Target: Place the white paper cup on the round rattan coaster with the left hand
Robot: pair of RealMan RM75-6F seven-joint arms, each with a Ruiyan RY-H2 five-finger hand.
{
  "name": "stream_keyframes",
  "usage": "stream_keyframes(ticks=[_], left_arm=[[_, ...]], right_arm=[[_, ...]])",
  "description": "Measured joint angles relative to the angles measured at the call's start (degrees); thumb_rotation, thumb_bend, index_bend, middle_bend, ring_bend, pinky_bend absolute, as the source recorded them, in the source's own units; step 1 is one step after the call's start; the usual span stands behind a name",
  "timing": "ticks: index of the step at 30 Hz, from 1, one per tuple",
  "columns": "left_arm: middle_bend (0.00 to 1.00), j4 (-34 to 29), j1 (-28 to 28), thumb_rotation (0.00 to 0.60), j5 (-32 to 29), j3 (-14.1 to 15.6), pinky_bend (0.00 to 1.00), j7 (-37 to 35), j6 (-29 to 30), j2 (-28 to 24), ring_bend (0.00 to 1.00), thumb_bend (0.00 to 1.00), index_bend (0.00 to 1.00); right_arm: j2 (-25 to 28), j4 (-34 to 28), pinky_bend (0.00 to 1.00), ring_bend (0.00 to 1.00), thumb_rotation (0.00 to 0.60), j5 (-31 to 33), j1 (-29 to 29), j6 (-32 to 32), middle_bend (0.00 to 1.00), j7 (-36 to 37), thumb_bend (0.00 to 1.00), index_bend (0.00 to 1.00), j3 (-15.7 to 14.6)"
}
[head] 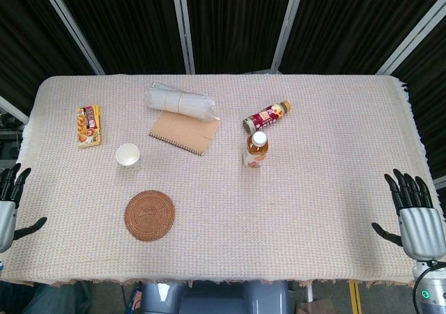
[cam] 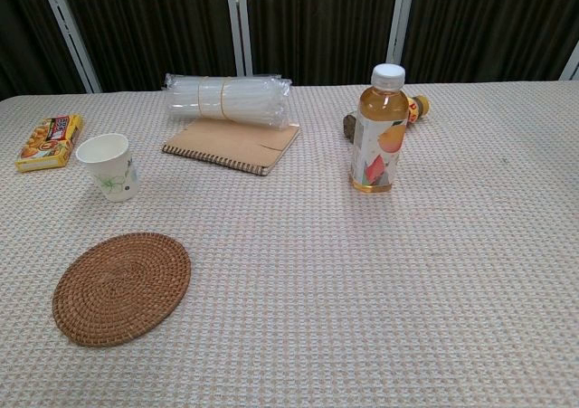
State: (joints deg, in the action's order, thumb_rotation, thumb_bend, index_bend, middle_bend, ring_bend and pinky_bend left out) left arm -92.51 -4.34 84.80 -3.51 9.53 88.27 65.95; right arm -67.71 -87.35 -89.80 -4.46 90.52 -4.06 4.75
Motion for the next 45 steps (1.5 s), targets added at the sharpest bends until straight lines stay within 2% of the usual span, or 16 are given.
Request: stream_keyframes(ticks=[7, 13, 18, 24, 29, 32, 36, 40, 45], left_arm=[[0.0, 0.1, 0.0, 0.6, -1.0, 0.1, 0.0, 0.9, -0.9, 0.3, 0.0, 0.0, 0.0], [0.0, 0.7, -1.8, 0.6, -1.2, -0.1, 0.0, -1.0, -4.4, 0.6, 0.0, 0.0, 0.0], [0.0, 1.6, -7.4, 0.6, -2.2, -2.0, 0.0, -1.3, -12.0, 2.0, 0.0, 0.0, 0.0], [0.0, 4.7, -17.1, 0.6, -6.9, -6.3, 0.0, 2.7, -24.1, 5.7, 0.0, 0.0, 0.0], [0.04, 8.4, -25.0, 0.6, -12.4, -10.2, 0.06, 7.6, -32.0, 9.7, 0.02, 0.0, 0.0], [0.06, 10.7, -27.7, 0.6, -14.9, -11.2, 0.11, 10.2, -35.2, 11.3, 0.06, 0.0, 0.01], [0.11, 14.3, -30.7, 0.6, -18.6, -11.5, 0.2, 12.7, -39.2, 13.3, 0.13, 0.0, 0.05], [0.22, 17.9, -33.3, 0.6, -21.7, -11.5, 0.3, 15.3, -41.9, 15.5, 0.23, 0.0, 0.16], [0.29, 21.9, -35.2, 0.6, -24.4, -11.2, 0.34, 16.5, -43.4, 18.3, 0.28, 0.0, 0.24]], right_arm=[[0.3, 0.0, 0.0, 0.0, 0.6, 0.3, 0.2, -0.3, 0.0, -0.1, 0.0, 0.0, -0.2], [0.6, -0.4, 0.0, 0.0, 0.6, 0.1, 0.0, -1.0, 0.0, -0.3, 0.0, 0.0, -0.5], [0.6, -0.2, 0.0, 0.0, 0.6, 1.6, -0.8, -3.0, 0.0, -0.7, 0.0, 0.0, 0.0], [0.4, -0.1, 0.0, 0.0, 0.6, 4.6, -1.7, -5.1, 0.0, -1.5, 0.0, 0.0, 1.2], [0.2, 0.2, 0.0, 0.0, 0.6, 6.7, -2.0, -6.4, 0.0, -3.0, 0.0, 0.0, 1.8], [0.1, 0.4, 0.0, 0.0, 0.6, 8.1, -2.1, -6.9, 0.0, -3.7, 0.0, 0.0, 2.2], [-0.2, 1.1, 0.0, 0.0, 0.6, 9.8, -2.1, -7.5, 0.0, -4.5, 0.0, 0.0, 2.6], [-0.7, 1.9, 0.0, 0.0, 0.6, 10.7, -2.1, -7.9, 0.0, -5.3, 0.0, 0.0, 2.8], [-1.0, 2.1, 0.0, 0.0, 0.6, 11.2, -2.1, -8.0, 0.0, -5.6, 0.0, 0.0, 2.9]])
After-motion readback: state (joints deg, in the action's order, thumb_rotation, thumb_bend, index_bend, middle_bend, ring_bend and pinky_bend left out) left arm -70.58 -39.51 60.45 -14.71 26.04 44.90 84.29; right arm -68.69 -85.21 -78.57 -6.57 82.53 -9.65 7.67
